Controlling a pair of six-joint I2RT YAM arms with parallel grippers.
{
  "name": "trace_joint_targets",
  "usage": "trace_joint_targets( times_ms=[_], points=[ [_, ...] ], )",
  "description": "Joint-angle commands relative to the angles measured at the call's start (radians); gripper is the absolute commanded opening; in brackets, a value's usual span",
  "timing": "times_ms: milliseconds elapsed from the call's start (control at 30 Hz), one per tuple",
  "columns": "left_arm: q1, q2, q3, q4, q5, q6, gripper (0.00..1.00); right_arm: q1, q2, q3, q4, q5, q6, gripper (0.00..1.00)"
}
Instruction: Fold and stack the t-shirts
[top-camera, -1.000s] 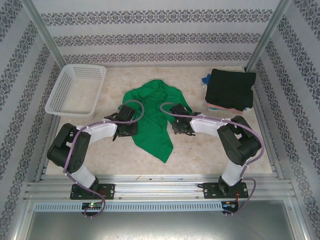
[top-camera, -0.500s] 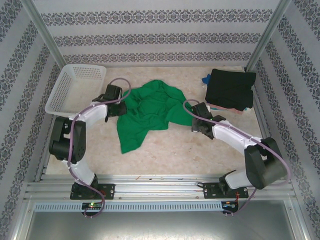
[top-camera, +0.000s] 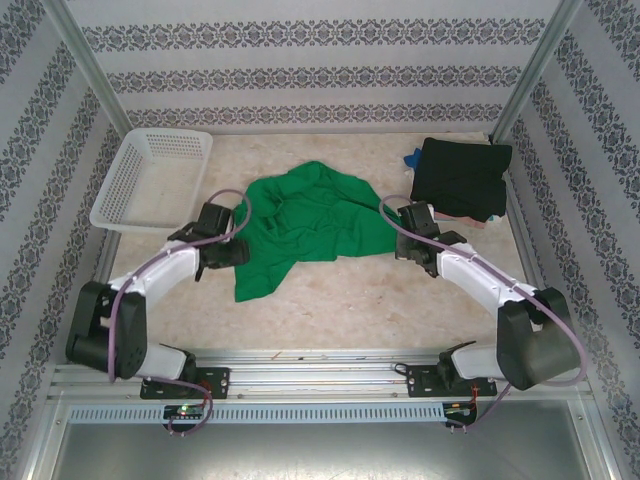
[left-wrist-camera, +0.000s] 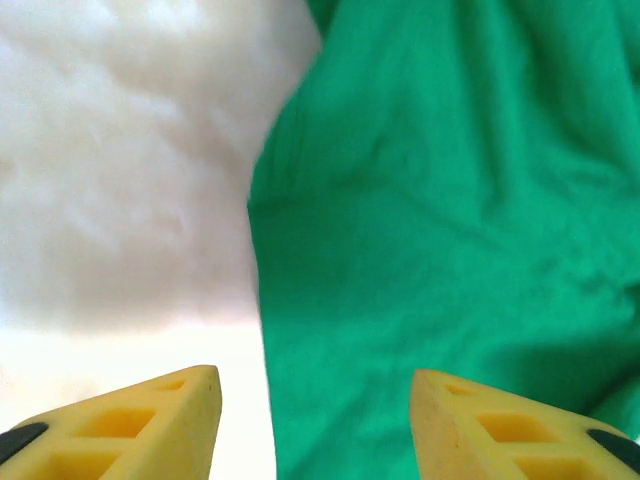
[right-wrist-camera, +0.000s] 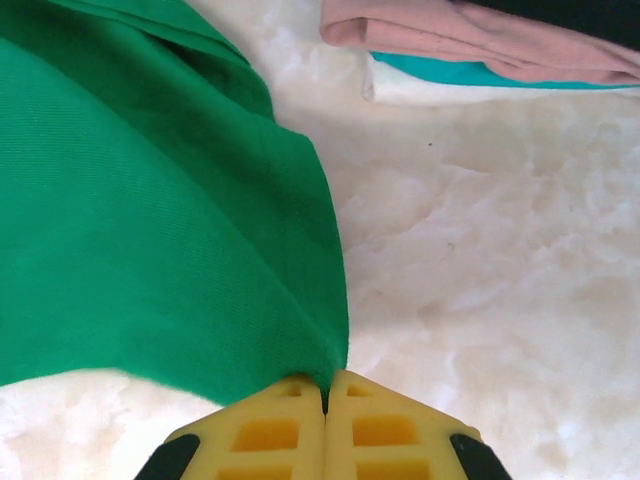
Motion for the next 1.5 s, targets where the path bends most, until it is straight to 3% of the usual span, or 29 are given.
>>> trace_joint_targets(
  times_ms=[0,200,333,467,600,767,1100,1300,1467],
  points=[
    [-0.051,-0.046,-0.078,-0.010,0.042,-0.078,0.53,-0.003,-0.030,-0.014,0.006,-0.059,-0.014,0.00],
    [-0.116,-0.014,-0.142,-0.013,0.066,-0.131,0.51,-0.004,-0.032,-0.019,0.017,-0.090,-0.013,0.00],
    [-0.173,-0.077,-0.174,-0.080,-0.027,-0.186,0.51,-0.004,-0.049,-0.032,0.021,-0.091,-0.011,0.00],
    [-0.199,-0.114,-0.213,-0.068,-0.031,-0.214,0.49,-0.006,-0.058,-0.033,0.022,-0.097,-0.013,0.00],
    [-0.199,-0.119,-0.221,-0.059,-0.036,-0.218,0.32,-0.006,-0.070,-0.034,0.020,-0.112,-0.009,0.00],
    [-0.198,-0.203,-0.178,-0.055,-0.037,-0.202,0.00,-0.005,-0.120,-0.043,0.003,-0.137,0.004,0.00],
    [-0.179,-0.506,0.208,-0.298,-0.176,-0.062,0.00,0.008,-0.389,0.027,-0.127,-0.210,-0.002,0.00],
    [-0.176,-0.479,0.573,-0.409,-0.206,0.039,0.00,0.039,-0.473,0.257,-0.258,-0.260,-0.016,0.00],
    [-0.175,-0.397,0.814,-0.381,-0.289,0.151,0.00,0.067,-0.433,0.485,-0.302,-0.245,-0.029,0.00]
  ],
)
